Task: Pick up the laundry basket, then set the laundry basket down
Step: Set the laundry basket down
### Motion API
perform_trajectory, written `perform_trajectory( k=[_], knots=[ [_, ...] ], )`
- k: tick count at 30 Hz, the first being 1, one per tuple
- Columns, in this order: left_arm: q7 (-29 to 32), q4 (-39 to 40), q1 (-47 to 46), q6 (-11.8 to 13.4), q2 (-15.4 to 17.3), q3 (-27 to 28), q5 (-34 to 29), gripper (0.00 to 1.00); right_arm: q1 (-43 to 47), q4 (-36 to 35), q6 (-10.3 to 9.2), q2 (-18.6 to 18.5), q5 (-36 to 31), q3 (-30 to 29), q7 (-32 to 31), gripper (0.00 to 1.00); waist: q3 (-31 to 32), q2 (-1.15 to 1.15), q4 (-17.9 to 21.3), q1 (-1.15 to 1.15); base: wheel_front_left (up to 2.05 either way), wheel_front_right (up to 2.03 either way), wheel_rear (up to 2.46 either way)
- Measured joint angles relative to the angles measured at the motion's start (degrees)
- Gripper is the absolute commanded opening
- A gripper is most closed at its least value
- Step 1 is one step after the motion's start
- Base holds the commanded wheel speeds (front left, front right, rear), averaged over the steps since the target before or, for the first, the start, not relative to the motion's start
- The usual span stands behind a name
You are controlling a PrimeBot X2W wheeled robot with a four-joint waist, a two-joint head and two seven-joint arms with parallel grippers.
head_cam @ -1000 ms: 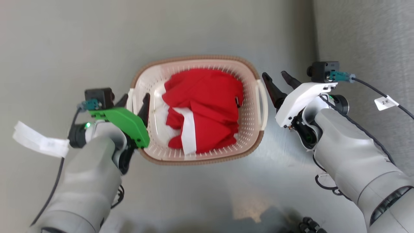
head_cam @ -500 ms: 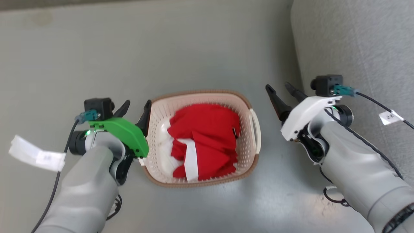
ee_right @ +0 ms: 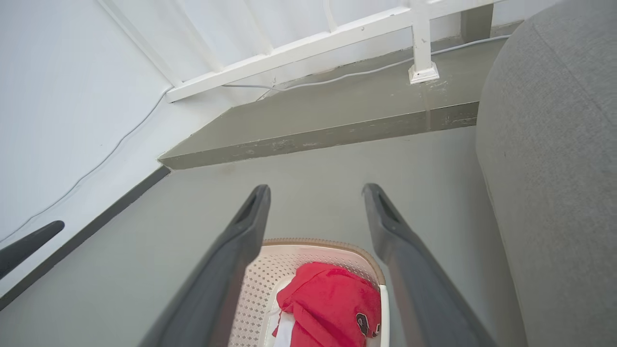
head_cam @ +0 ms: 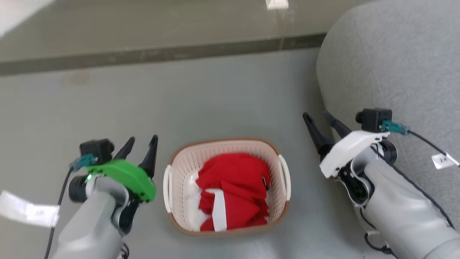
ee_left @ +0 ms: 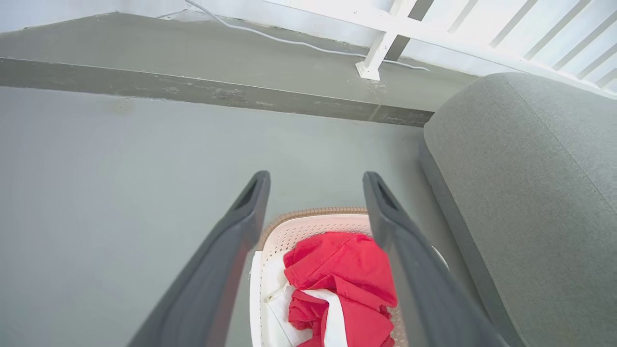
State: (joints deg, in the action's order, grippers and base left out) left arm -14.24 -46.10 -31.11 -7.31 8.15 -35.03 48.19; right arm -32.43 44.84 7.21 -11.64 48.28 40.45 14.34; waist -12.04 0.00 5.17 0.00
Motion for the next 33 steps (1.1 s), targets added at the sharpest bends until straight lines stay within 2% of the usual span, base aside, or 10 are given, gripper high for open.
perform_trajectory(
  k=[12, 23, 33],
  knots=[
    [0.0, 9.46, 7.59, 0.36, 1.22, 5.73, -6.87, 1.0, 8.01, -7.68, -0.35, -1.27, -6.78, -6.32, 0.0, 1.0, 8.8, 0.0, 0.0, 0.0, 0.0, 0.0, 0.0],
    [-0.01, 18.75, 13.89, 3.32, 1.65, 11.41, -11.76, 1.0, 11.51, -17.98, -3.66, -1.98, -14.28, -12.96, 0.01, 1.0, 11.98, 0.0, -0.33, 0.0, 0.0, 0.0, 0.0],
    [-0.01, 26.26, 19.15, 3.92, 0.79, 16.22, -14.85, 1.0, 17.29, -23.27, -5.55, -2.14, -17.69, -17.93, 0.01, 1.0, 12.73, 0.0, -0.71, 0.0, 0.0, 0.0, 0.0]
  ],
)
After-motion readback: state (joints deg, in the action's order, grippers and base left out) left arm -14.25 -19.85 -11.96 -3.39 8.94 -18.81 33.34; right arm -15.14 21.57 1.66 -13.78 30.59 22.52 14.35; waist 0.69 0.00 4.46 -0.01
